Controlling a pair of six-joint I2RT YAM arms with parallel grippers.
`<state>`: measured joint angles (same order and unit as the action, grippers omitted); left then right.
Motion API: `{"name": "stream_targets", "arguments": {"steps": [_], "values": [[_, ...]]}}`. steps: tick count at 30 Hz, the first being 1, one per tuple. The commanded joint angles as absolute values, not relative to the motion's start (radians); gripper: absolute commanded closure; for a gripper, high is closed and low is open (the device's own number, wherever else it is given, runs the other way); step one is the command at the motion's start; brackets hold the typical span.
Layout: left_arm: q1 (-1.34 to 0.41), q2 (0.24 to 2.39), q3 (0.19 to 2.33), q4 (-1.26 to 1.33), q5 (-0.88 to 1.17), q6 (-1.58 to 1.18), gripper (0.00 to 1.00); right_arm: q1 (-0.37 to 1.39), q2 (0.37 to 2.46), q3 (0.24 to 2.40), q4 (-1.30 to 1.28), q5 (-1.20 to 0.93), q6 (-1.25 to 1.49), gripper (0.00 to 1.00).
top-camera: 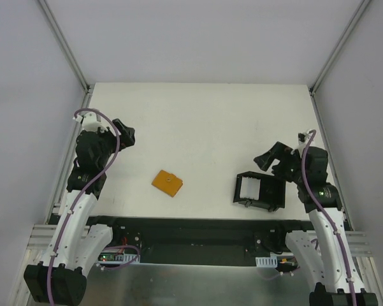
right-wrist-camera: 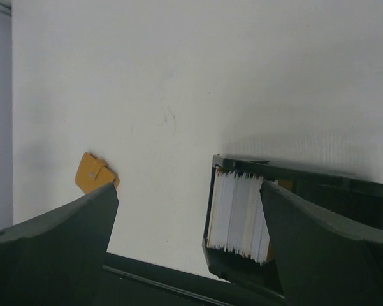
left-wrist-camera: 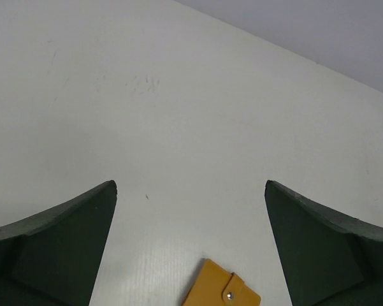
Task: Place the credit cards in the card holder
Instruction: Move the storage box to the center of the board.
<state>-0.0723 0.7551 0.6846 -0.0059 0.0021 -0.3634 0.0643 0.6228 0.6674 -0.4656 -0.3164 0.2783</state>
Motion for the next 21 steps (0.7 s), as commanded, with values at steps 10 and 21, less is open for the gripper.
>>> {"name": "stream_targets", "arguments": {"steps": [10, 21], "values": [[-0.075, 0.761, 0.709, -0.209, 0.135, -0.466, 0.01, 0.064, 0.609, 0.743, -0.85, 0.322, 0.279, 0.04], [-0.075, 0.787, 0.701, -0.209, 0.198, -0.443, 0.01, 0.025, 0.604, 0.653, -0.824, 0.163, 0.296, 0.04]]}}
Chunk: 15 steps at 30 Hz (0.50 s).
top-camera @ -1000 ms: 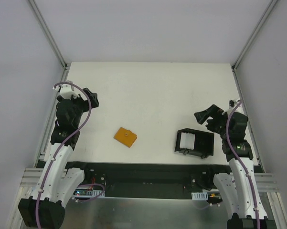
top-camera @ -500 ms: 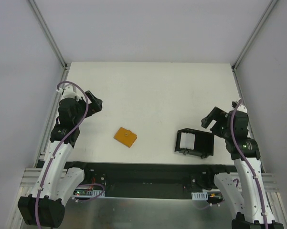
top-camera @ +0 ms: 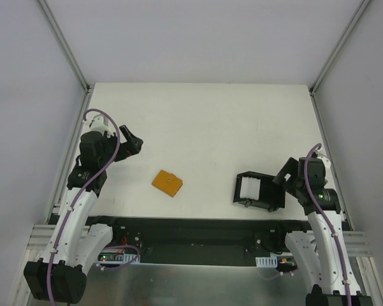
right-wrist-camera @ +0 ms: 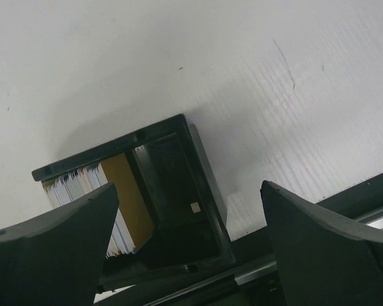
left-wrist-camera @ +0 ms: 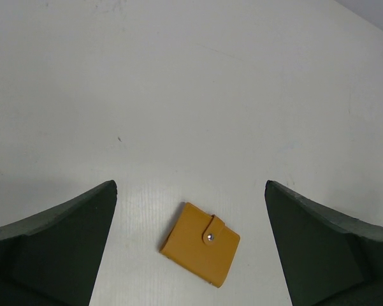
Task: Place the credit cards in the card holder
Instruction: Move the storage box to the center of the board.
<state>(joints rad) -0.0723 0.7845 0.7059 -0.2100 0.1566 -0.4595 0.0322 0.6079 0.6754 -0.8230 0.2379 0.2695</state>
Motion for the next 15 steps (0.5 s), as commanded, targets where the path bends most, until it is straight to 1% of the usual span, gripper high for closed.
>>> {"name": "stream_targets", "arguments": {"steps": [1, 6, 9, 15], "values": [[-0.075, 0.788, 0.7, -0.21, 0.198, -0.443, 0.01, 0.025, 0.604, 0.647, -0.824, 0.14, 0.31, 0.04], [-0.075, 0.795, 0.699, -0.21, 0.199, -0.445, 0.01, 0.021, 0.601, 0.575, -0.784, 0.077, 0.344, 0.01], [-0.075, 0.798, 0.699, -0.209, 0.206, -0.445, 0.01, 0.025, 0.594, 0.54, -0.752, 0.023, 0.35, 0.08], [-0.075, 0.798, 0.696, -0.209, 0.212, -0.449, 0.01, 0.025, 0.603, 0.503, -0.707, -0.103, 0.374, 0.19]]}}
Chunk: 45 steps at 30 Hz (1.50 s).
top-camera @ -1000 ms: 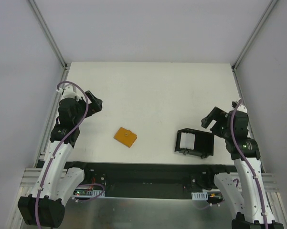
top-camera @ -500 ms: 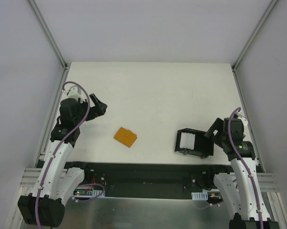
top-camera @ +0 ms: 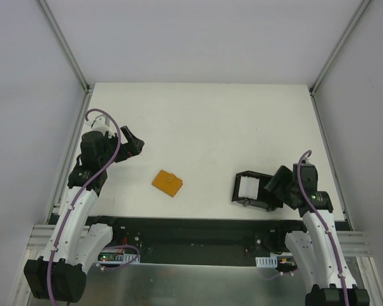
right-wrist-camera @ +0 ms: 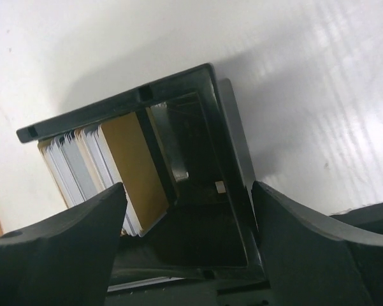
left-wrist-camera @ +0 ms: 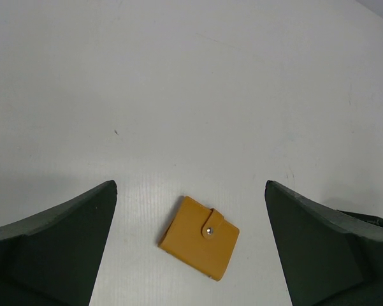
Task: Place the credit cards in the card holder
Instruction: Move the storage box to the center of the board.
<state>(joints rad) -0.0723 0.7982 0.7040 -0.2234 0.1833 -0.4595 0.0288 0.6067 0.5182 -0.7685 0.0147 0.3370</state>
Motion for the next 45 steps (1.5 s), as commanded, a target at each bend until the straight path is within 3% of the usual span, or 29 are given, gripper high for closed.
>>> {"name": "stream_targets", "arguments": {"steps": [1, 14, 37, 45], "values": [[-0.075, 0.801, 0.696, -0.209, 0.212, -0.451, 0.01, 0.025, 0.609, 0.5, -0.701, -0.118, 0.379, 0.22], [-0.075, 0.821, 0.687, -0.209, 0.244, -0.462, 0.01, 0.075, 0.65, 0.474, -0.574, -0.121, 0.469, 0.52], [-0.075, 0.857, 0.624, -0.209, 0.319, -0.519, 0.01, 0.321, 1.015, 0.63, -0.321, 0.095, 0.563, 0.76], [-0.075, 0.868, 0.58, -0.209, 0.351, -0.517, 0.01, 0.356, 1.199, 0.744, -0.248, 0.097, 0.514, 0.78]]}}
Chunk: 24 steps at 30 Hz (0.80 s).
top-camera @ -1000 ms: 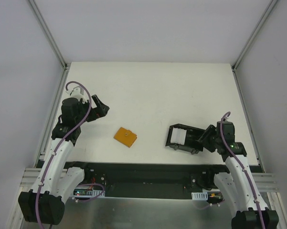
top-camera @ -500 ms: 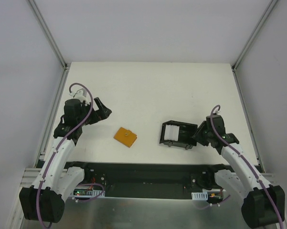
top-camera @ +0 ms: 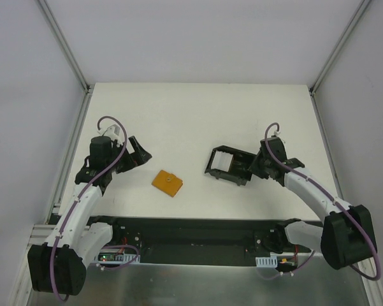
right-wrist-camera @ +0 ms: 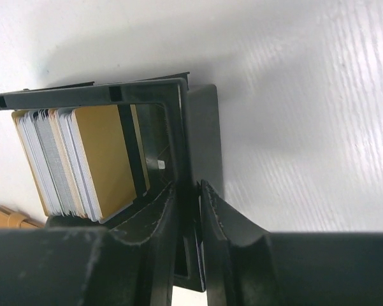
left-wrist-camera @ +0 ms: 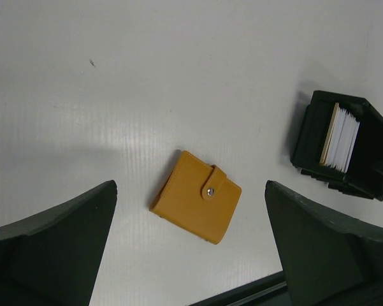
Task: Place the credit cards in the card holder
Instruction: Move the storage box to the center of the board.
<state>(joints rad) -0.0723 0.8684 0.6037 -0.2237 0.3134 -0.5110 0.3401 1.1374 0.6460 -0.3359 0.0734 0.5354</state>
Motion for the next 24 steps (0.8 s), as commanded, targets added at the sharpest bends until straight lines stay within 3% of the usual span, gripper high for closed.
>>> {"name": "stream_targets", "arguments": {"steps": [1, 24], "values": [[-0.075, 0.87, 0.575, -0.209, 0.356, -0.517, 0.01, 0.359, 1.221, 0.765, -0.244, 0.092, 0.494, 0.78], [-0.078, 0.887, 0.499, -0.209, 0.364, -0.542, 0.01, 0.368, 1.684, 1.187, -0.304, -0.236, 0.008, 0.82]]}}
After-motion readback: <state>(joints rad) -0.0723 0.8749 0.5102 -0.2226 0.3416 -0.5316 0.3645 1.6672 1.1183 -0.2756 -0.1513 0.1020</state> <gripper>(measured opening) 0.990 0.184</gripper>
